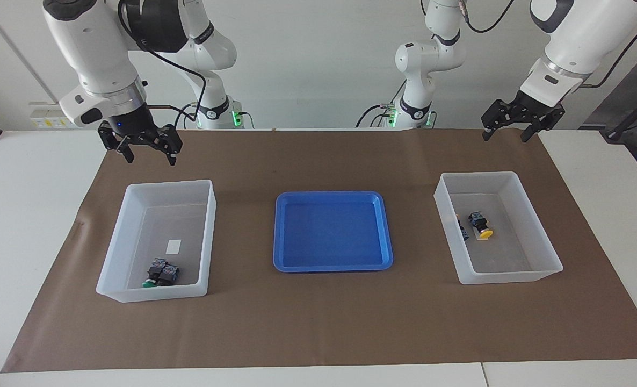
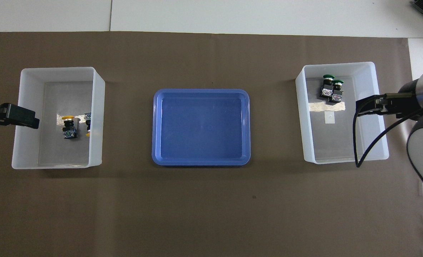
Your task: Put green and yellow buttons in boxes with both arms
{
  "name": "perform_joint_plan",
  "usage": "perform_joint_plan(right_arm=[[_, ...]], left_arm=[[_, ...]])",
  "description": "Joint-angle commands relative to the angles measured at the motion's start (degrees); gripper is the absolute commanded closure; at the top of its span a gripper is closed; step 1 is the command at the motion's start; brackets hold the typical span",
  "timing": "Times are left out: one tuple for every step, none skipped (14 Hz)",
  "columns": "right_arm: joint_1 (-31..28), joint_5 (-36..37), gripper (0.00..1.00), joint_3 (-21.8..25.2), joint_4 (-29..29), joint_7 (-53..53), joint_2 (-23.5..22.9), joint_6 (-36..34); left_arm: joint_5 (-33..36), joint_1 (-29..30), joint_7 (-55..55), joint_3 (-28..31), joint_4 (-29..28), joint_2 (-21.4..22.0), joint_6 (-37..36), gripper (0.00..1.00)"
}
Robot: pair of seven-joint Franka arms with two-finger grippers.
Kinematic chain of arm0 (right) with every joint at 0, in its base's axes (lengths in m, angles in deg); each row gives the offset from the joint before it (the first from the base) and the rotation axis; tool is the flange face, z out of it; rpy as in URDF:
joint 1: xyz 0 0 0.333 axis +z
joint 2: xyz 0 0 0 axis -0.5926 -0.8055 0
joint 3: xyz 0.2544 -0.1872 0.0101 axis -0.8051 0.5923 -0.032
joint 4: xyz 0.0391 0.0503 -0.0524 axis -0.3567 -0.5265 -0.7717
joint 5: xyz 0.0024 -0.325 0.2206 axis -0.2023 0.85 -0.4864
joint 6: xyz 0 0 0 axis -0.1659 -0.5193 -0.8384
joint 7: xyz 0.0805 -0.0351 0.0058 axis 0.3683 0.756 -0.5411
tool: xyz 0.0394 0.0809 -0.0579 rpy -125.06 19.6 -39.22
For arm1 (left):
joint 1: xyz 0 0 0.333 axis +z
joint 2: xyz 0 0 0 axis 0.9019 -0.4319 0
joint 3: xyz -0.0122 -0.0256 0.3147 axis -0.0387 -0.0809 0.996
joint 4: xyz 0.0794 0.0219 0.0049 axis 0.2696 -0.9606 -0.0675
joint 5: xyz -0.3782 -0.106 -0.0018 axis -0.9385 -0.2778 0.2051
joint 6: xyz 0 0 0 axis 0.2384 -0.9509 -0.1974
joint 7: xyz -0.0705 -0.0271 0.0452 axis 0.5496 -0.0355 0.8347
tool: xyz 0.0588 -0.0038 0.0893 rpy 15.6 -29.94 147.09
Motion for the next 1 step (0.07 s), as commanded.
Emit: perform_joint_plan(right_arm=[[-0.78,-1.31,0.0,-0.26,-1.46,-1.17,1.37,0.18]], left_arm=[[-0.53,-0.33,-0.69,0.2,-0.04,0.76,-1.09,0.0]])
